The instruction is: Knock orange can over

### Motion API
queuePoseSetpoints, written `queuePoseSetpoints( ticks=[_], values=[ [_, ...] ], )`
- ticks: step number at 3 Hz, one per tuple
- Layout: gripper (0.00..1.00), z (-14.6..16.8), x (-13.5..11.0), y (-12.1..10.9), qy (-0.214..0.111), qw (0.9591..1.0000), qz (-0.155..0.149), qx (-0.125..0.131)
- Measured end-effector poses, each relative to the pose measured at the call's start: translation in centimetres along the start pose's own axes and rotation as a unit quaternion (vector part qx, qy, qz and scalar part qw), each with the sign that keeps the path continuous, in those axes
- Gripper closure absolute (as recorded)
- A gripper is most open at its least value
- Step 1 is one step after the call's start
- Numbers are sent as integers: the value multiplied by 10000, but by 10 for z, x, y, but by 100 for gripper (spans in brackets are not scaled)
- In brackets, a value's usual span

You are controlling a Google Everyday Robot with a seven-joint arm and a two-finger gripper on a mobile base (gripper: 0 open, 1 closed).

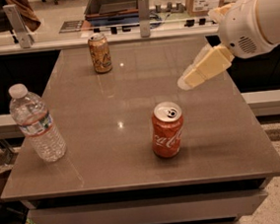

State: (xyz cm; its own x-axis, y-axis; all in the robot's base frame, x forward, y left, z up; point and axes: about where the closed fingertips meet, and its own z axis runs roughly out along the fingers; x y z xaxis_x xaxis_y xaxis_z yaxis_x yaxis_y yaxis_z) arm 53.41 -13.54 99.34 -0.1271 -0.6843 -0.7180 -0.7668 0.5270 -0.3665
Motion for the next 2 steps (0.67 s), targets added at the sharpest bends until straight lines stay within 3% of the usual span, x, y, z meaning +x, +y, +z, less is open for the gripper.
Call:
queuePoseSetpoints(
  ticks=[1,2],
  values=[
    [0,26,-24,-14,-371,9990,83,255],
    [0,26,-24,-14,-372,9989,83,255]
  ],
)
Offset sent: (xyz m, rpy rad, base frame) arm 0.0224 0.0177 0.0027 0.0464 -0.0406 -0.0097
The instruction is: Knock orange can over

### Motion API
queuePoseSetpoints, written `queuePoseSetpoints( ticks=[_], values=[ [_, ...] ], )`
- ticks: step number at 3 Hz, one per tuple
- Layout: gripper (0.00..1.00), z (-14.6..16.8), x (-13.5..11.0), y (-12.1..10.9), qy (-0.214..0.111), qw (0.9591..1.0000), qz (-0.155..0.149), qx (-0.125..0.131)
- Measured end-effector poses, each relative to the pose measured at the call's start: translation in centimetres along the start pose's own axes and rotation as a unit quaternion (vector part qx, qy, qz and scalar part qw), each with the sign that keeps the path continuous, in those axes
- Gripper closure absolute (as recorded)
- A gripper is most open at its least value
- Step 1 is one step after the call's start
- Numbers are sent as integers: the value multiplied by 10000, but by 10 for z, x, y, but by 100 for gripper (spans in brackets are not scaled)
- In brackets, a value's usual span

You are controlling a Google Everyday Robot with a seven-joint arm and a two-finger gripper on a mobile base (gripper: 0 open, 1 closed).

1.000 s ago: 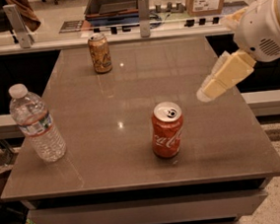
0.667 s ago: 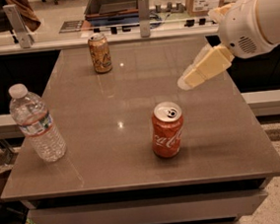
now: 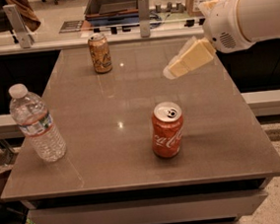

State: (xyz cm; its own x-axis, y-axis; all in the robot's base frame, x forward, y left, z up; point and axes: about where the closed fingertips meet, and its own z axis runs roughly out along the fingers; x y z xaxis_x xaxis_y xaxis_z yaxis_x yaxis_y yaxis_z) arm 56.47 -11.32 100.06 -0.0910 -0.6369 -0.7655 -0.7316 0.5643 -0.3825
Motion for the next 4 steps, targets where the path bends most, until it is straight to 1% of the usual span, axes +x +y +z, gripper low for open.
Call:
queuePoseSetpoints(
  ticks=[1,2,3,4],
  values=[
    [0,4,-1,-3,-76,10000,45,-14],
    [0,37,0,-5,-393,9988,269,-99],
    [0,72,1,-1,-789,9951,594,-36],
    [0,106,-1,9,-1086,9906,831,57]
  ],
)
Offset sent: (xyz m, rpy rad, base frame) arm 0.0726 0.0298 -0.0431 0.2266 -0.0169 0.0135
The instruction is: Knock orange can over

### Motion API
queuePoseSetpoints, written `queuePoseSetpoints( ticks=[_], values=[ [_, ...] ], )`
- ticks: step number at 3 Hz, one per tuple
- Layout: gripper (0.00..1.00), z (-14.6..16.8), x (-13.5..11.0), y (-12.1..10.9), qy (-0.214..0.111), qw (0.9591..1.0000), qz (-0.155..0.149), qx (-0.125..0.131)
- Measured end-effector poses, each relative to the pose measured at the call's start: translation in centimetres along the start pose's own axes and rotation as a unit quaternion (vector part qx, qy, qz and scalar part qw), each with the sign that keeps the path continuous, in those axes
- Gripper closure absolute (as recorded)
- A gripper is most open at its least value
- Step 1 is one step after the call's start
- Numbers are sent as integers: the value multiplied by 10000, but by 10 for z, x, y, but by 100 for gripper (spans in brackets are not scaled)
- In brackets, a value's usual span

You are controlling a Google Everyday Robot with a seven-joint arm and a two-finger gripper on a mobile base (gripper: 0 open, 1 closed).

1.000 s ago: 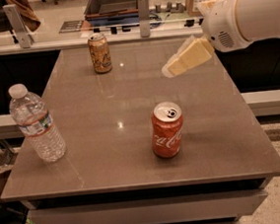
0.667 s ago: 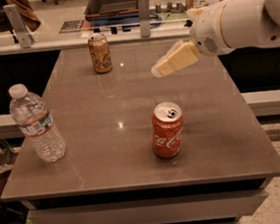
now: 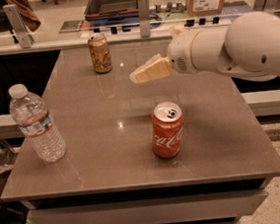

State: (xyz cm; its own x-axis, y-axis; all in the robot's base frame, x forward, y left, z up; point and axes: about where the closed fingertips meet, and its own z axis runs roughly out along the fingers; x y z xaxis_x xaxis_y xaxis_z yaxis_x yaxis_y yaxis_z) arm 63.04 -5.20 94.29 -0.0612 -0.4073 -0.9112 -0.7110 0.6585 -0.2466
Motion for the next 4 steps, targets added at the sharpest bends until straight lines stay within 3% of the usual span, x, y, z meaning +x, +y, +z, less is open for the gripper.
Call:
queuePoseSetpoints(
  ticks=[2,4],
  values=[
    [0,64,8,0,-395,9989,249,-76],
    [0,120,-2,-12,-588,9971,261,-417]
  ],
)
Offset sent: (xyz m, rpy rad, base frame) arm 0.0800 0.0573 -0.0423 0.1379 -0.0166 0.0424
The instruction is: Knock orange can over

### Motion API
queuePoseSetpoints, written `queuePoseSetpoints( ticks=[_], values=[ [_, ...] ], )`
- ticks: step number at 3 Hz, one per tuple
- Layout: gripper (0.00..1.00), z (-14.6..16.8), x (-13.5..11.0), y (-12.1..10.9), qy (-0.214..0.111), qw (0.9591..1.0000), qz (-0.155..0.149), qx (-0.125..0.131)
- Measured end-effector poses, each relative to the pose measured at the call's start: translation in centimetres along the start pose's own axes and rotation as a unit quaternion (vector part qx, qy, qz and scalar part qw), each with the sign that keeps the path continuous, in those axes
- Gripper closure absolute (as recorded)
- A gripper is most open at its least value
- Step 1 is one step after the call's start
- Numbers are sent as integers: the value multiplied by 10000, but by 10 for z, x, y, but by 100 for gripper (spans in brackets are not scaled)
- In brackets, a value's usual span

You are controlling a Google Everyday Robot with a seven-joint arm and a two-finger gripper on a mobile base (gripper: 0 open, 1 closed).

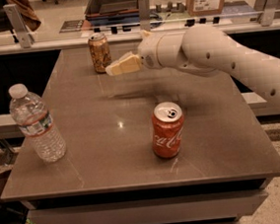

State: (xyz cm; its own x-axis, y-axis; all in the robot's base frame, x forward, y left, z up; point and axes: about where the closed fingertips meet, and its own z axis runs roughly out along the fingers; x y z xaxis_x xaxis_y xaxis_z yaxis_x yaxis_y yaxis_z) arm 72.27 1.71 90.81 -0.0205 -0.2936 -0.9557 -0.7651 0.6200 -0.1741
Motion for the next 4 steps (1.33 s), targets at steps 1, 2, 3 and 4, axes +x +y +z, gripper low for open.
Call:
queuePoseSetpoints(
  ticks=[1,2,3,4],
  values=[
    [0,20,-5,-4,-69,9999,6,-138],
    [0,38,-7,-5,-188,9995,84,-258],
    [0,54,-7,-9,-291,9986,299,-332],
    [0,64,-10,-12,-345,9974,521,-366]
  ],
)
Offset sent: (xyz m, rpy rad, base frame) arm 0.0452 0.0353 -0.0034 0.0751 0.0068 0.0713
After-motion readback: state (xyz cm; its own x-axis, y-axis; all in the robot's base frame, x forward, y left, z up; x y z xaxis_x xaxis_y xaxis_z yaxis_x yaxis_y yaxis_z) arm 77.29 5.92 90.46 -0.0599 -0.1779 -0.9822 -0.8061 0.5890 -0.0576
